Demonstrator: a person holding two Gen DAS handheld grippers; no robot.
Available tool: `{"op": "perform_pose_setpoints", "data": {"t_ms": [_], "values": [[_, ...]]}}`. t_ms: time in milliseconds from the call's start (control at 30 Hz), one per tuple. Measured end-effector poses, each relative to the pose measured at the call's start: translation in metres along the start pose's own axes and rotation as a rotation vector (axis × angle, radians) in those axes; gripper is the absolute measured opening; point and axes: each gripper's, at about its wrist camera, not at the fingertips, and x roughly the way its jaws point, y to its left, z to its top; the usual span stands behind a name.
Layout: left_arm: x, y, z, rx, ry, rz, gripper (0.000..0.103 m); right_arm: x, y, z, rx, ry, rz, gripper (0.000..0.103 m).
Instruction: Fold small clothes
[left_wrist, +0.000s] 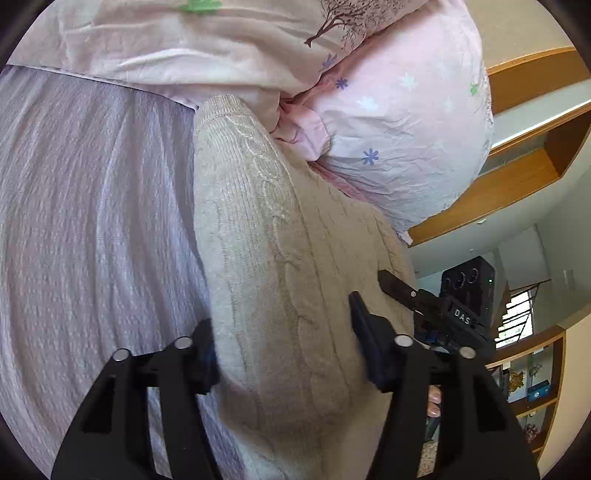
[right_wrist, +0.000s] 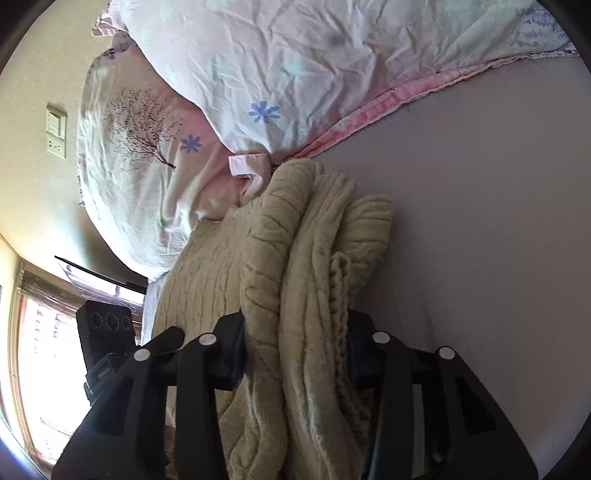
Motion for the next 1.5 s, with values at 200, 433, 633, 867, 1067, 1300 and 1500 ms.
{"op": "perform_pose_setpoints", "data": {"t_ms": [200, 433, 633, 867, 1067, 1300, 1500], "values": [[-0.073, -0.004, -0.007, 0.159, -0.070, 0.175, 0.052, 0.038, 0.049, -0.013, -0.072, 0.088, 0.199, 0.039], [-0.121, 0.002, -0.022, 0.229, -0.225, 0.423, 0.079, 0.006, 0.083, -0.025, -0.200, -0.147, 0.062, 0.059], [-0.157, -0.006, -0.064, 0.303, -0.307, 0.487, 0.096, 0.026, 0.112, -0.038, -0.248, -0.056, -0.039, 0.042], [-0.157, -0.016, -0.109, 0.386, -0.335, 0.565, 0.102, 0.026, 0.106, -0.045, -0.248, -0.139, -0.149, 0.009], [-0.142, -0.010, -0.121, 0.375, -0.258, 0.542, 0.102, 0.004, 0.073, -0.050, -0.150, -0.160, -0.266, 0.018], [-0.127, -0.006, -0.131, 0.361, -0.198, 0.562, 0.102, -0.030, 0.101, -0.084, -0.234, -0.132, 0.009, 0.057], [-0.113, -0.006, -0.137, 0.351, -0.161, 0.600, 0.102, -0.004, 0.067, -0.085, -0.093, -0.024, -0.031, 0.027]]}}
